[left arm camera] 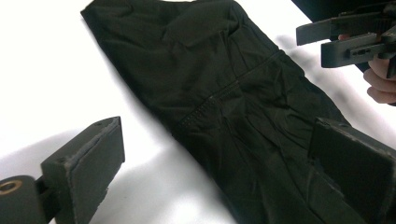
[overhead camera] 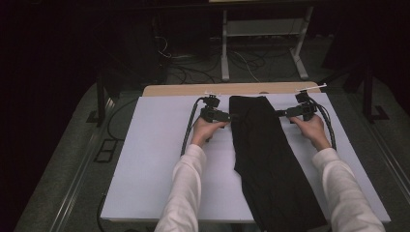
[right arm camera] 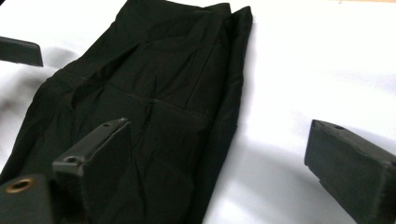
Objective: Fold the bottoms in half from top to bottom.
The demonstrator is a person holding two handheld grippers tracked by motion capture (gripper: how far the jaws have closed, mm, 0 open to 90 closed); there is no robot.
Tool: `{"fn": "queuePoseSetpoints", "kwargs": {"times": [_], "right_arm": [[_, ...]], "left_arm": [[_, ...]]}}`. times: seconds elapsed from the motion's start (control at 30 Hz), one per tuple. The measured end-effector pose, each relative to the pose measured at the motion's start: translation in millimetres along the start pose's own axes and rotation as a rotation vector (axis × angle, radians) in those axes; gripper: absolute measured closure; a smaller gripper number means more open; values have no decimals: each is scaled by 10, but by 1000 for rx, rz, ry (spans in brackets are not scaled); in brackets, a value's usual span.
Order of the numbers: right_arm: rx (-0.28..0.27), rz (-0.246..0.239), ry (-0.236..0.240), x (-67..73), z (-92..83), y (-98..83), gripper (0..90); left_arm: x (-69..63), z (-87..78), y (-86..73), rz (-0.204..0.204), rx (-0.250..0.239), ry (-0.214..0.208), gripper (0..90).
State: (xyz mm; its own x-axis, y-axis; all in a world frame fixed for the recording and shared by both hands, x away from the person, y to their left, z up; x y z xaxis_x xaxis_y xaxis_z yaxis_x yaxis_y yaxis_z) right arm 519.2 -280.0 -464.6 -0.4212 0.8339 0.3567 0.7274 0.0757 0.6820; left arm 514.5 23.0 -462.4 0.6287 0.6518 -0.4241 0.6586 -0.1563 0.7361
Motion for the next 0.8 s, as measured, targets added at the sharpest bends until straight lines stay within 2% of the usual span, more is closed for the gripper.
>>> {"fn": "queuePoseSetpoints", "kwargs": {"times": [0.1, 0.23, 0.4, 0.5, 0.53, 0.63, 0.8], "right_arm": [[7, 1, 6, -11, -5, -8, 124], [13, 10, 13, -36, -14, -17, 159], [21, 19, 25, -36, 8, -28, 218], [18, 21, 36, -26, 25, -25, 275], [25, 17, 38, -18, 43, -31, 309], [41, 15, 39, -10, 64, -44, 329], [42, 28, 62, 6, 106, -51, 411]], "left_arm": [[9, 39, -24, -25, 0, -11, 53], [11, 78, -57, -27, 17, -9, 91], [20, 95, -95, -50, 19, -25, 177], [29, 98, -112, -51, 17, -19, 239], [31, 106, -119, -54, 16, -9, 285], [38, 110, -145, -47, 23, -5, 301], [46, 105, -151, -66, 18, -13, 375]]}}
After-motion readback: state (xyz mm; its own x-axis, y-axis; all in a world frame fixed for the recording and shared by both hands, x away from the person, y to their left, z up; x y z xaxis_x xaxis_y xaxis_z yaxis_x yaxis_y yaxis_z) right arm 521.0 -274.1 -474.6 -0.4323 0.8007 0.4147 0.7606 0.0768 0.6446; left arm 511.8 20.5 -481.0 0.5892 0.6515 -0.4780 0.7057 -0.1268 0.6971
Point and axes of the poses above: each handheld gripper's, and its own axes: z roughly forward along the jaws, y roughly out of its top, x roughly to its left, the point moved 4 cm from there along z, roughly forward along the jaws, and after that the axes turned 4 degrees about -x, right-handed, at the moved point
